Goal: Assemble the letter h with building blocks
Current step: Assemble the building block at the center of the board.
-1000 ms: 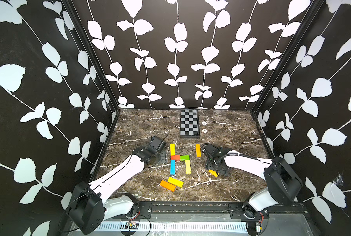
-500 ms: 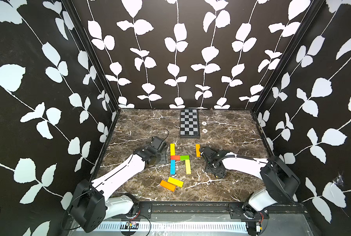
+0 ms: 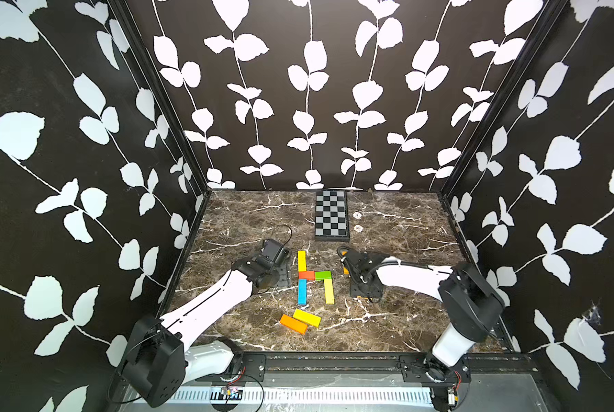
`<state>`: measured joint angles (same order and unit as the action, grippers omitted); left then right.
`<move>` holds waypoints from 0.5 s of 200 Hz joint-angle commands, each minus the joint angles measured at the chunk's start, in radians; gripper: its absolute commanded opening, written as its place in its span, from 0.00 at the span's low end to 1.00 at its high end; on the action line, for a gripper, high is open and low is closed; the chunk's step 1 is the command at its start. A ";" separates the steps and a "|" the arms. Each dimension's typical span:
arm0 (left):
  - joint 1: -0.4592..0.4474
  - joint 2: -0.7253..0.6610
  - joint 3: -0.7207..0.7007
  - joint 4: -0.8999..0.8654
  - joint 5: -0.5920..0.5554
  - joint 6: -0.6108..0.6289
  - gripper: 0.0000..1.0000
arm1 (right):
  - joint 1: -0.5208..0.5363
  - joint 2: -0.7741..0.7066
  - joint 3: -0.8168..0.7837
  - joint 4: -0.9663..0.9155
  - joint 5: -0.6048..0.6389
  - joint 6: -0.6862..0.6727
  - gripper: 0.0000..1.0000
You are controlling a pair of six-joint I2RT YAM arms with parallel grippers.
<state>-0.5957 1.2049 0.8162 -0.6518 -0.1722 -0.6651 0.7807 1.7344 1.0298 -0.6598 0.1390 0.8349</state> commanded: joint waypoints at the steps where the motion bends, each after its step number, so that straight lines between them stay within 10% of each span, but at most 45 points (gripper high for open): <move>1: 0.013 -0.029 -0.017 0.002 -0.006 -0.010 0.79 | -0.006 0.068 0.067 -0.041 0.006 -0.141 0.62; 29: 0.016 -0.022 -0.029 0.006 0.001 -0.017 0.79 | -0.007 0.100 0.106 -0.059 -0.009 -0.146 0.85; 100: 0.017 0.007 -0.019 0.018 0.020 -0.009 0.79 | -0.007 -0.018 -0.007 -0.045 -0.021 -0.007 0.88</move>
<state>-0.5854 1.2057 0.7994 -0.6453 -0.1619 -0.6735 0.7753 1.7596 1.0611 -0.6590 0.0944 0.7498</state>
